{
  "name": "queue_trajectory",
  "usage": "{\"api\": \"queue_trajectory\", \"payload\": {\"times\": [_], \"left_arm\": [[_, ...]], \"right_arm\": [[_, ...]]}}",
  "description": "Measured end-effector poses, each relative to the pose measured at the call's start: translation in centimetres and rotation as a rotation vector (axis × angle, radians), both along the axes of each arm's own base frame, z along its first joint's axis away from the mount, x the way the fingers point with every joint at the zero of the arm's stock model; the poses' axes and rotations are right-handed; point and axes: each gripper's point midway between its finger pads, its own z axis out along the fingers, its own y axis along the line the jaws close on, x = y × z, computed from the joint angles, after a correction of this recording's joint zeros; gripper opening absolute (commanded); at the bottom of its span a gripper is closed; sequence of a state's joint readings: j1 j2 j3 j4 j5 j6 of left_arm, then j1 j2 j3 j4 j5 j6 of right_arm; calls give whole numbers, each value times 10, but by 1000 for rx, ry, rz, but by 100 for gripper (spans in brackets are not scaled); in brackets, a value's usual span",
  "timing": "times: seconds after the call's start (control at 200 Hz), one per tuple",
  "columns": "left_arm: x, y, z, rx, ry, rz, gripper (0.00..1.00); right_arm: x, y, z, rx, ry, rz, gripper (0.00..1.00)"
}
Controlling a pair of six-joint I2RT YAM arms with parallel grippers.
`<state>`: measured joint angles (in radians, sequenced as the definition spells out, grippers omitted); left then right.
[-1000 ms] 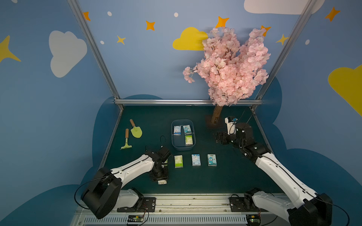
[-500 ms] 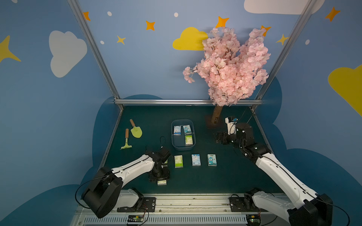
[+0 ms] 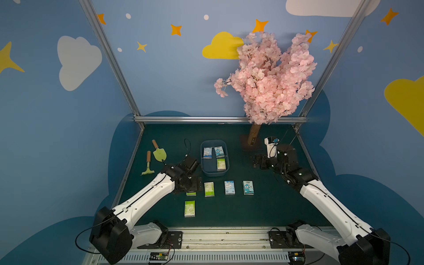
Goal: Take the pocket tissues out of the storage box
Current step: Place the pocket tissues at the center of the board, then pick up the pocket tissues from the storage box.
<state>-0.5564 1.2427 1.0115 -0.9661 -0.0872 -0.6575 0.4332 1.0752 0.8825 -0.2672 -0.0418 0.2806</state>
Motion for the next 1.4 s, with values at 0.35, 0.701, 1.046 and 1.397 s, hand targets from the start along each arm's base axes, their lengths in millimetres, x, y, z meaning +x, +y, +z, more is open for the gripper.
{"api": "queue_trajectory", "payload": {"times": [0.35,0.701,1.046,1.397], "left_arm": [[91,-27,61,-189,-160,64,96],[153,-72,43,-179,-133,-13,84],[183,-130,5,-122,-61,-116,73],[188,-148,-50,-54,45,-159,62]], "right_arm": [[-4,-8,14,12,-42,-30,98],[-18,-23,21,6,-69,-70,98],[-34,-42,24,-3,-101,-122,98],[-46,-57,25,-15,-124,-166,98]]}}
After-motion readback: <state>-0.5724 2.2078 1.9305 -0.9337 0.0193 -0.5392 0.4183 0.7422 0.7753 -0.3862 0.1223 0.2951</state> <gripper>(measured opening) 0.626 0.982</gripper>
